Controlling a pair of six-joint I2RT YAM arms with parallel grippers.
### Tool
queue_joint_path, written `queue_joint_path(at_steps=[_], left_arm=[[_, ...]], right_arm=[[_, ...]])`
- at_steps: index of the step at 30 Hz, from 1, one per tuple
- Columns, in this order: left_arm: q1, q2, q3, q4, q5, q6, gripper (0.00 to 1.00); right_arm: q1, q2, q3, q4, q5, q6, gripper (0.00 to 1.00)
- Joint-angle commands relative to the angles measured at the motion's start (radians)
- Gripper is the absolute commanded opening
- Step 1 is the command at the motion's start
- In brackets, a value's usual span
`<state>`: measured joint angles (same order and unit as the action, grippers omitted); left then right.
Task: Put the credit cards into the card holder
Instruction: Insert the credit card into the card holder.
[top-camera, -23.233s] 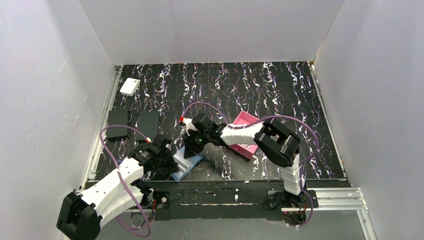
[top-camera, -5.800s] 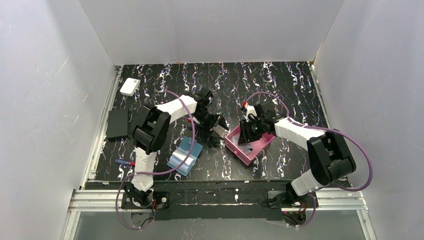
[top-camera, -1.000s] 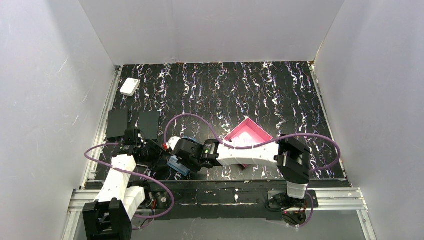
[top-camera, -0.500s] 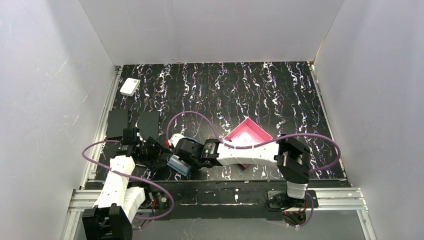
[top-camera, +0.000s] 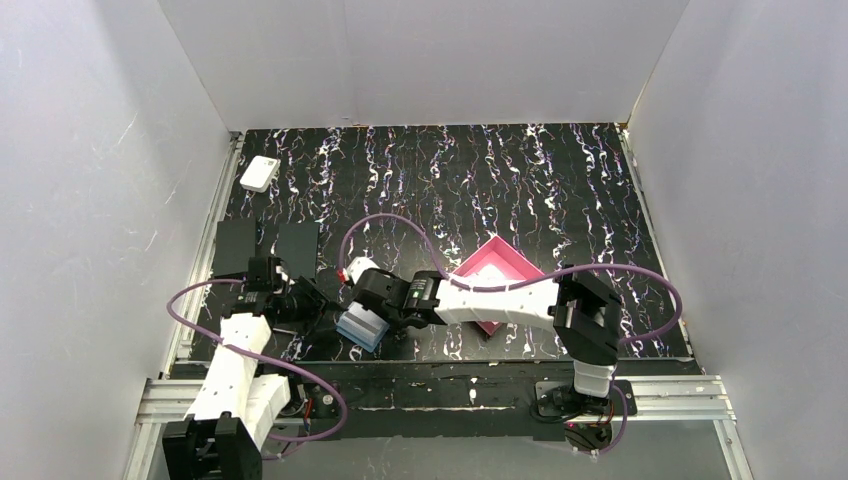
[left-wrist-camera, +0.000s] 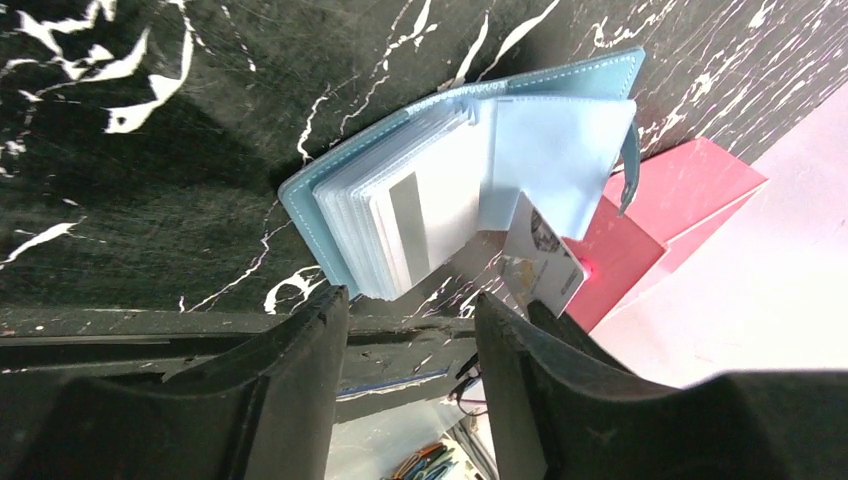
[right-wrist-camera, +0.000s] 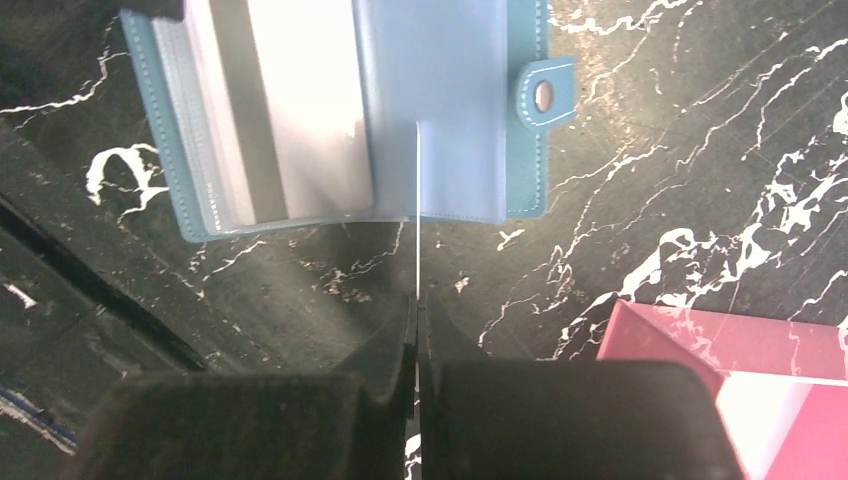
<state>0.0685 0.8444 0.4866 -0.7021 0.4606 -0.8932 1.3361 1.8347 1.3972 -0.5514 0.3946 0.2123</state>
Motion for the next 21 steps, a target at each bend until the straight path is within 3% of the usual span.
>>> queue_joint_path(at_steps=[1,4,8,10,13,21], left_arm=[[-0.046,0.011,-0.013,0.022,0.030,-0.005,0.46],[-0.118,0.039,-0.014,0.055,0.029,-0.012,0.44],[-0.194,0.101,0.010,0.118,0.042,-0.009,0.44],[-0.199,0.135,0.019,0.139,0.063,0.002,0.43],[-0.199,0.161,0.015,0.151,0.038,0.013,0.37],[-0.200,0.164,0.015,0.174,0.083,0.045,0.37]], right_arm=[[-0.041,-0.035,0.004,0.005,0.021,0.016,0.01],[-0.083,-0.034,-0.004,0.027,-0.023,0.002,0.01],[-0.130,-0.043,-0.033,0.089,-0.213,-0.037,0.01],[-0.154,-0.057,-0.053,0.136,-0.356,-0.055,0.01],[-0.185,-0.072,-0.064,0.161,-0.446,-0.051,0.01],[-0.288,-0.100,-0.120,0.216,-0.673,0.000,0.01]])
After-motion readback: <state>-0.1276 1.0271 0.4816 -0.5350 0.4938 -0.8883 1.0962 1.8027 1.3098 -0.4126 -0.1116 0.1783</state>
